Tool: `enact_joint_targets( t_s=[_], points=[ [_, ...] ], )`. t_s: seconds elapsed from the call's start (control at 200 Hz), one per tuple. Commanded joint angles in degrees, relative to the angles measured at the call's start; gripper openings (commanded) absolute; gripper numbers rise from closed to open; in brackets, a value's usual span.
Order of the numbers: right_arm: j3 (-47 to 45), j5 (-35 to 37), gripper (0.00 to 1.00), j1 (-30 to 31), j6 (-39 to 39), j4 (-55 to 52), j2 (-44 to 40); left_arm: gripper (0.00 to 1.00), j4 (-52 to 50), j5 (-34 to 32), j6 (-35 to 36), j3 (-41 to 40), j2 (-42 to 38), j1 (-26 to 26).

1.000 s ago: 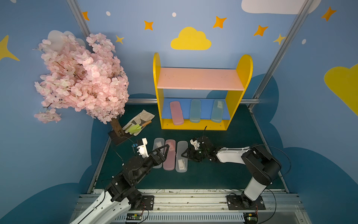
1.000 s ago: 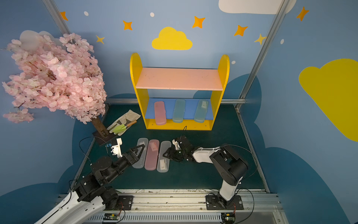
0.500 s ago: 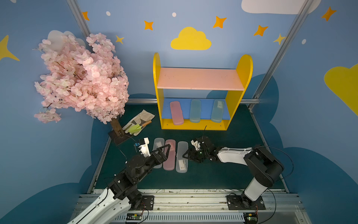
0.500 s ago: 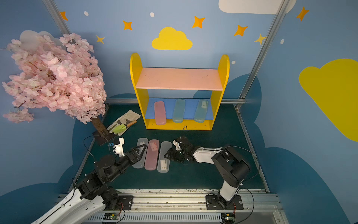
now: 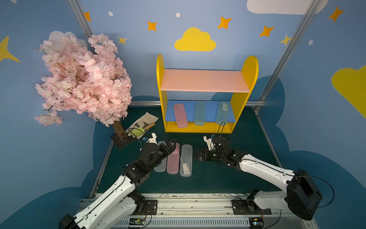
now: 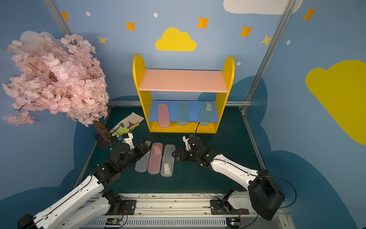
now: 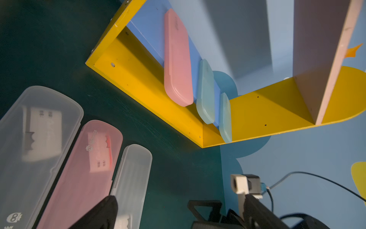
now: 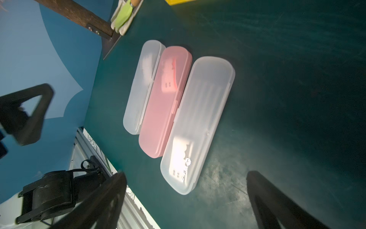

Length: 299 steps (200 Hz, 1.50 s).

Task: Remove the pencil cases from the shelf
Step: Place the pencil case at the center of the board, then pick up the pencil case from the shelf.

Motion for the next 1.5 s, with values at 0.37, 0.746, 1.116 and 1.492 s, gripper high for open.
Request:
enact_joint_targets(
  t_s=[0.37, 0.746, 1.116, 1.492],
  points=[
    [-14.3, 15.4, 0.99, -0.3, -2.1, 1.0, -25.0, 1.00, 19.7, 21.3, -3.6, 8.7, 25.2, 13.4],
    [-18.9, 18.6, 0.99, -0.8, -5.5, 1.9, -35.5, 0.97, 23.3, 25.5, -2.1, 17.0, 40.3, 15.5],
    [-19.4, 18.9, 0.99, -1.1, -5.1, 0.3, -38.2, 0.82, 26.8, 24.9, -1.2, 21.3, 48.0, 15.6],
    [-19.4, 18.5, 0.99, -1.2, -4.9, 0.8, -37.4, 0.58, 29.3, 25.7, -1.6, 24.3, 52.2, 15.6]
  ],
)
